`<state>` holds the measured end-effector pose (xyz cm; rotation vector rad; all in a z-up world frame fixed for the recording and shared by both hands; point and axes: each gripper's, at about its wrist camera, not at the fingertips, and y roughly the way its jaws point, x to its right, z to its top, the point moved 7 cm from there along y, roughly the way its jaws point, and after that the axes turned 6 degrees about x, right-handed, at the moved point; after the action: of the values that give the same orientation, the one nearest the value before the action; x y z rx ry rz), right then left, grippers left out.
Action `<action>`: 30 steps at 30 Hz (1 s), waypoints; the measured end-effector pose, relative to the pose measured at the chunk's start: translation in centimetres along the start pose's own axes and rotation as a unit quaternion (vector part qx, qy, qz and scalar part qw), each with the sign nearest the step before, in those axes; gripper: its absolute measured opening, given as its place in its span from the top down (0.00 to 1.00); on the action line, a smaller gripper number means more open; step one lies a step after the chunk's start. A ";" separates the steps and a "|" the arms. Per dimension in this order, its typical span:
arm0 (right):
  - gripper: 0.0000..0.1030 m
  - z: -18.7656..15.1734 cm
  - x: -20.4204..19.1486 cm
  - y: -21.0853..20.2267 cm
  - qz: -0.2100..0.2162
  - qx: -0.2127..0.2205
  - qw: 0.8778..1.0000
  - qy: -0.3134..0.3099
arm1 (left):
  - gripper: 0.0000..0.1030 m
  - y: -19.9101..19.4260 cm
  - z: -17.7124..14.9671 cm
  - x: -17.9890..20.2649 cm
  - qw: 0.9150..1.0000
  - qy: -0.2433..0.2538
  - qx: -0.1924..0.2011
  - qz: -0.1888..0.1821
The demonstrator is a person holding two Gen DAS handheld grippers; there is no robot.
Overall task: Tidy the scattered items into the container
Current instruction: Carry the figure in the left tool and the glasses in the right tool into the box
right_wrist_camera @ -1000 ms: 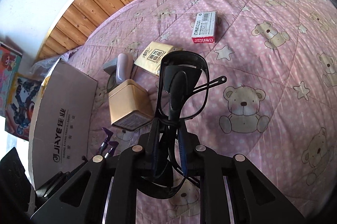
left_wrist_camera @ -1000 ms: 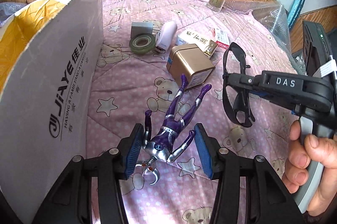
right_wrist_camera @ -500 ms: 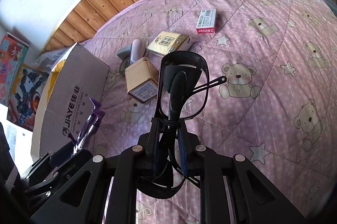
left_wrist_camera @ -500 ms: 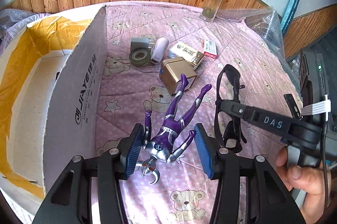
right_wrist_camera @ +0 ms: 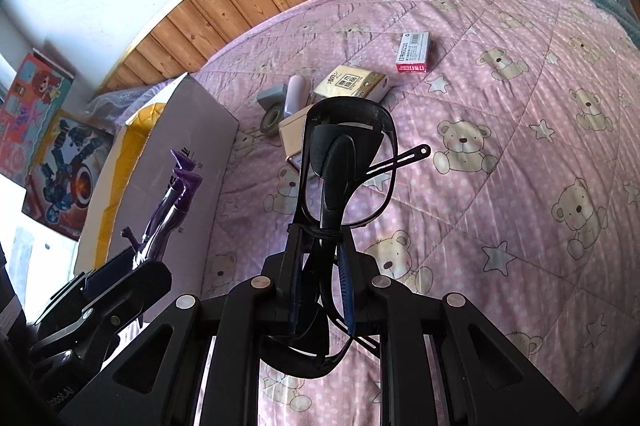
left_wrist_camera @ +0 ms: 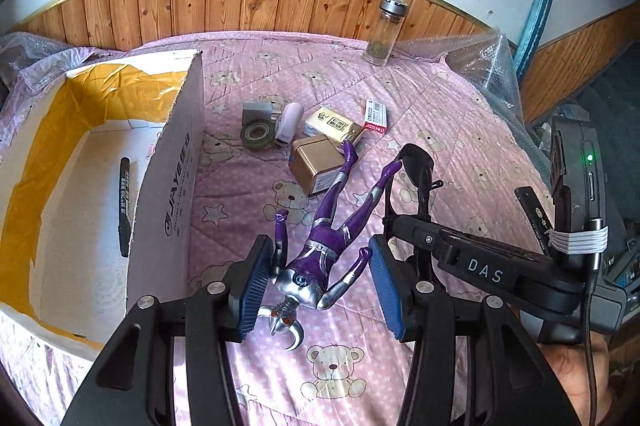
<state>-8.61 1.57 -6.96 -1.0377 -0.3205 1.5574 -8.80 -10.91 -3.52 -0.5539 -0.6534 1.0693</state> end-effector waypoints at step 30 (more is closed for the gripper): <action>0.83 -2.0 -6.5 -7.5 0.032 0.046 0.997 -0.053 | 0.51 -9.4 0.3 0.6 0.997 -0.013 0.074 -0.013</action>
<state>-2.73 -2.80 -0.03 -0.9036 -0.2878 1.6726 -3.04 -13.91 3.38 -0.4030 -0.5970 1.0928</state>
